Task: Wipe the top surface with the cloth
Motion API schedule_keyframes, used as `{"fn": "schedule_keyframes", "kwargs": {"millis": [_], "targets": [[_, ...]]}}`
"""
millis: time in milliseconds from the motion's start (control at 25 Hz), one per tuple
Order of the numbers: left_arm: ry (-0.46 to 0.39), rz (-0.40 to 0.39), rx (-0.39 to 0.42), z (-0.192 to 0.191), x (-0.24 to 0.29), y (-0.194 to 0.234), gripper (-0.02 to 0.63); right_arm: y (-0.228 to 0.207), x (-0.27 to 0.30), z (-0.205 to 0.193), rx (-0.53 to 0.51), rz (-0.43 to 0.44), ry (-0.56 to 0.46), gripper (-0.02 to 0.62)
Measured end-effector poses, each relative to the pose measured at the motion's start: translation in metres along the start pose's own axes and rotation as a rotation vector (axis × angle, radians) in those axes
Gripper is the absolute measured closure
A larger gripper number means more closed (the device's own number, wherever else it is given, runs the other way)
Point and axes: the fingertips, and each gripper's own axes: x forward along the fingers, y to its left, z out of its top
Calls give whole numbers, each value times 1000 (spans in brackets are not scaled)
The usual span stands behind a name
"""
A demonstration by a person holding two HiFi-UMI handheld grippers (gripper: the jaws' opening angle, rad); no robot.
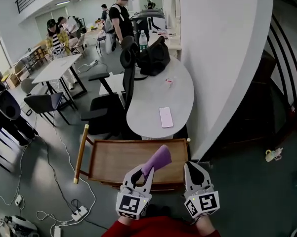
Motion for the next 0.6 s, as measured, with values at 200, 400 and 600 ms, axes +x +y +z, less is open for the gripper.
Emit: {"fn": "schedule_keyframes", "kwargs": {"millis": [200,400,600], "targets": [[4,-2,0,-3,6,0,551,-3,2,-1,-12,-1,-1,583],[9,-8,-16,-7,7,-1,549,-6,0,-3,-14,-13,2,583],[9,-5,-20,-8,12,-1,549,-10,0,-3,-15,-18,1,583]]}}
